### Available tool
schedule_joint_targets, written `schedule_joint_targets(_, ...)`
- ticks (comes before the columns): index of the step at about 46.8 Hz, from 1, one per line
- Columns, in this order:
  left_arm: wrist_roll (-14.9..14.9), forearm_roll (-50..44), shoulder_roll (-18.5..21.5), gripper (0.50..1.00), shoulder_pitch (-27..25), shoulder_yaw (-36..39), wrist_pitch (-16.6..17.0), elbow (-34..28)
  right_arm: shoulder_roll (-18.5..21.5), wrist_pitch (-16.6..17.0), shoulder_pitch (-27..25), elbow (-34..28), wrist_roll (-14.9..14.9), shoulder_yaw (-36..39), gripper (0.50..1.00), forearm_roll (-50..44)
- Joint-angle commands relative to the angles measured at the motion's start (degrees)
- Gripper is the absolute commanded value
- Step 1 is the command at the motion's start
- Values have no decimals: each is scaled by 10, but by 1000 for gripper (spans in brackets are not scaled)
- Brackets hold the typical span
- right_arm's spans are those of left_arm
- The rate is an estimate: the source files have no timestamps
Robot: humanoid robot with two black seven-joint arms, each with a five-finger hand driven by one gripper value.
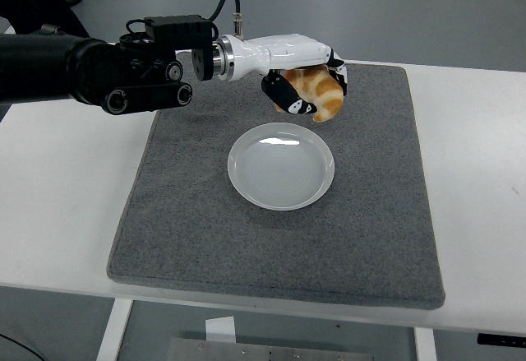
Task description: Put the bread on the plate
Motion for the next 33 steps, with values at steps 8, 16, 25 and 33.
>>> schedule_joint_targets(8, -2, 17, -4, 500, 19, 2, 1, 4, 0, 0, 0, 0, 0, 0, 952, 0)
schedule_joint_targets(16, -2, 33, -21, 500, 44, 4, 8, 18, 0, 0, 0, 0, 0, 0, 952, 0)
schedule_joint_targets(25, -2, 36, -26, 500, 77, 6, 17, 40, 0, 0, 0, 0, 0, 0, 952, 0)
schedule_joint_targets(33, -2, 52, -44, 500, 102, 15, 17, 67, 0, 0, 0, 0, 0, 0, 952, 0)
